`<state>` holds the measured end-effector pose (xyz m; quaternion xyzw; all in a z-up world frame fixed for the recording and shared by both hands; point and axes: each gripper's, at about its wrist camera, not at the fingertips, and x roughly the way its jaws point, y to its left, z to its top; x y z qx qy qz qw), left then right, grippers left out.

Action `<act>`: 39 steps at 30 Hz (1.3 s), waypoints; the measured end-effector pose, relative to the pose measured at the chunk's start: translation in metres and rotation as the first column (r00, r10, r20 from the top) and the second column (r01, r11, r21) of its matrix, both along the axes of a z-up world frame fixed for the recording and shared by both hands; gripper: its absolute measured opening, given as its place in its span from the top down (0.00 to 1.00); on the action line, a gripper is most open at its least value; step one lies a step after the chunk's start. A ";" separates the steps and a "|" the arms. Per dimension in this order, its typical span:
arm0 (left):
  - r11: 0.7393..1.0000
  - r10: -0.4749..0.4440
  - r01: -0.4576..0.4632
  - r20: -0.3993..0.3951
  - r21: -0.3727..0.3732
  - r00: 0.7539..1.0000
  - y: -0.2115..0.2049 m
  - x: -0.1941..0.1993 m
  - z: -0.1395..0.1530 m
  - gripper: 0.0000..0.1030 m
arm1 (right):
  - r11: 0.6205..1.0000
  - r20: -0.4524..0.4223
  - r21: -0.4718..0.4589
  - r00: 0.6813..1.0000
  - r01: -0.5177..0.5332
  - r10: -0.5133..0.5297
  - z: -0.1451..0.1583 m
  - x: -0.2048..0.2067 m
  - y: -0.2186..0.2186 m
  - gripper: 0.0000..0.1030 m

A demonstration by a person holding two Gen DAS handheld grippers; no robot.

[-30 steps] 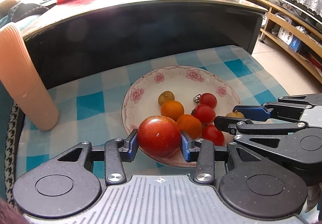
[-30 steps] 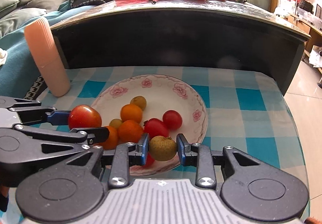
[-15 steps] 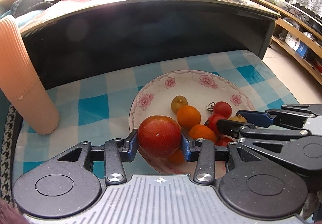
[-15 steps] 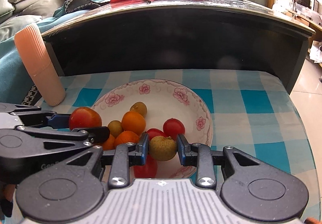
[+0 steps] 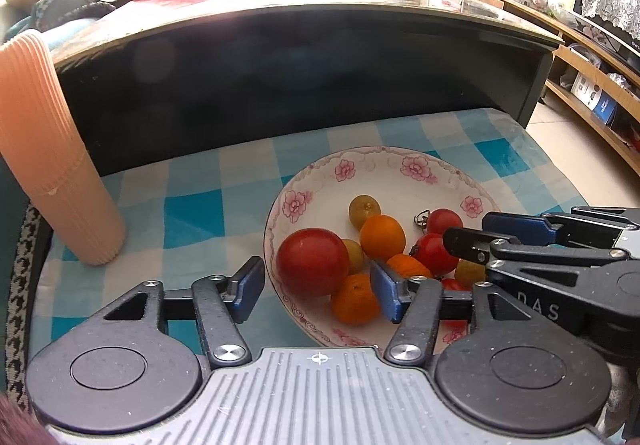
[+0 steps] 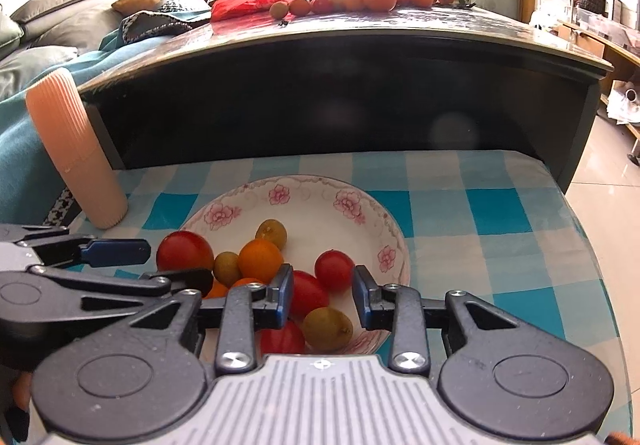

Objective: Organize fruits

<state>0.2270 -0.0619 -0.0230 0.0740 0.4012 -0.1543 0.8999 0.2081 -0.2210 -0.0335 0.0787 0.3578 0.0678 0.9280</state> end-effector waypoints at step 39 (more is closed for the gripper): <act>0.993 0.104 -0.101 0.057 -0.062 0.993 0.018 -0.099 0.031 0.00 | 0.995 -0.005 0.072 0.998 0.064 -0.063 0.045 -0.108 -0.010 0.51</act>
